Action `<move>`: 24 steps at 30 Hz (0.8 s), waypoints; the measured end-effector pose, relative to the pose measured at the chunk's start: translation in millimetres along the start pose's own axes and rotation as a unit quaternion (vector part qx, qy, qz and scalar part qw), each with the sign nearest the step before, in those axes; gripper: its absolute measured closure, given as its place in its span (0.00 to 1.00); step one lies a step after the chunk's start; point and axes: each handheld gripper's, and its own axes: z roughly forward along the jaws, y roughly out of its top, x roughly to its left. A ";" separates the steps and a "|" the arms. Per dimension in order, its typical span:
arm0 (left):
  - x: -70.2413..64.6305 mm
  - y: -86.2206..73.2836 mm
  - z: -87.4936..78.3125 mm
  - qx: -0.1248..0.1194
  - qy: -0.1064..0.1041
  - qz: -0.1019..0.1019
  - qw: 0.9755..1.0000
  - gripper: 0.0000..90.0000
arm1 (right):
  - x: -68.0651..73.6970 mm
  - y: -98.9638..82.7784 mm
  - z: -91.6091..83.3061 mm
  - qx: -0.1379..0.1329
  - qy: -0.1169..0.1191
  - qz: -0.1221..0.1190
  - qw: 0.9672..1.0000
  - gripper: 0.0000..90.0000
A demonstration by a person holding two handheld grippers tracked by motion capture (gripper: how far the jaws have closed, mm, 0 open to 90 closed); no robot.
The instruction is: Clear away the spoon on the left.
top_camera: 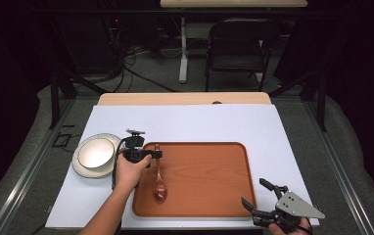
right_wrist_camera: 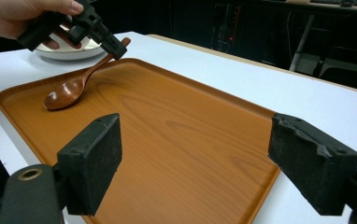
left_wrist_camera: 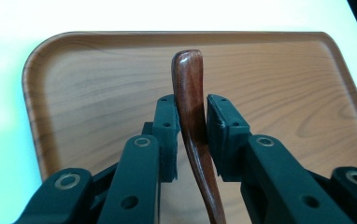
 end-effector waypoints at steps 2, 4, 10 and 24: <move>-0.1 -0.2 2.0 -0.001 0.004 -0.001 1.000 0.82 | 0.1 0.0 -0.2 0.000 0.000 0.001 1.000 0.19; -0.4 -0.8 5.7 -0.002 0.011 -0.004 1.000 0.81 | 0.0 -0.1 -0.5 0.000 0.000 0.001 1.000 0.19; 1.2 -3.0 14.0 -0.004 0.029 -0.017 0.999 0.80 | 0.1 -0.2 -0.2 0.001 0.001 0.000 1.000 0.19; 2.3 -7.0 21.0 -0.003 0.052 -0.019 0.998 0.69 | 0.2 -0.4 0.3 0.002 0.001 0.003 1.000 0.19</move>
